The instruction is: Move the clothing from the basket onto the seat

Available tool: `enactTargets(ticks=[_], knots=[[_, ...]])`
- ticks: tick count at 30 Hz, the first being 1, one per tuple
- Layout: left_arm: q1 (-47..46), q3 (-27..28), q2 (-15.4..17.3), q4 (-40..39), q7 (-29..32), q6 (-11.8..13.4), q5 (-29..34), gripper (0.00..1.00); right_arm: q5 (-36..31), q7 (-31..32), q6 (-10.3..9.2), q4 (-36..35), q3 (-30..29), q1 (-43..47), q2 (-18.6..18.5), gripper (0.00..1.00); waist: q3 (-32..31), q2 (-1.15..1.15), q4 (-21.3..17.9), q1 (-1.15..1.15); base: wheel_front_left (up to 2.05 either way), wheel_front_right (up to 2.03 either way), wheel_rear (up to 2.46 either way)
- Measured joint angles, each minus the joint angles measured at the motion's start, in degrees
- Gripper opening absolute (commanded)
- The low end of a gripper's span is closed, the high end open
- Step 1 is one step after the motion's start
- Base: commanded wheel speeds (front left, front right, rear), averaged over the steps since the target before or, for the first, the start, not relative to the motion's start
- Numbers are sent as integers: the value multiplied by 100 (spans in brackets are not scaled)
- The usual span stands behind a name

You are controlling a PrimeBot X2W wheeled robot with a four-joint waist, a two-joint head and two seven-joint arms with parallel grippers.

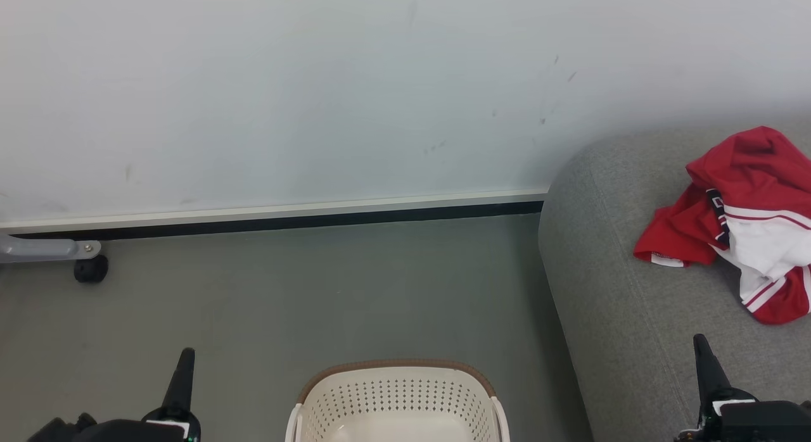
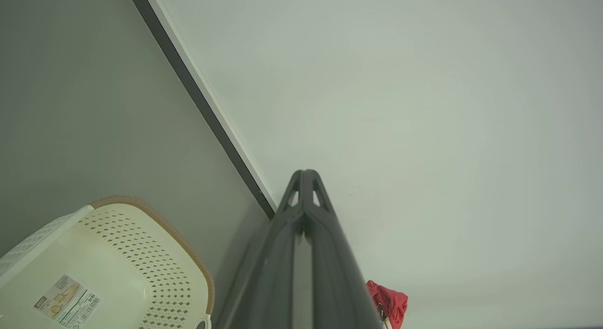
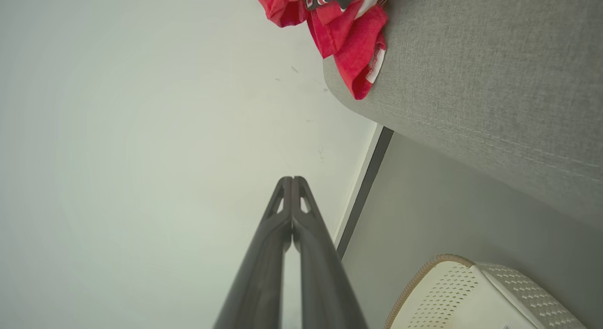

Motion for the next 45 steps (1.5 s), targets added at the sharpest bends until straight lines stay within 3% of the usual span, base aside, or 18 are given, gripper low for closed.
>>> enactTargets(ticks=[17, 45], knots=[[-265, 255, -165, 116, 343, -248, -1144, 0, 1261, 338, 248, 183, -358, -152, 127, 0, 18, 0, 39, 0, 0, 0, 0], [-303, 260, -171, 119, 344, -249, -1213, 0, 1266, 346, 248, 196, -366, -204, 135, 0, 18, 0, 39, 0, 0, 0, 0]])
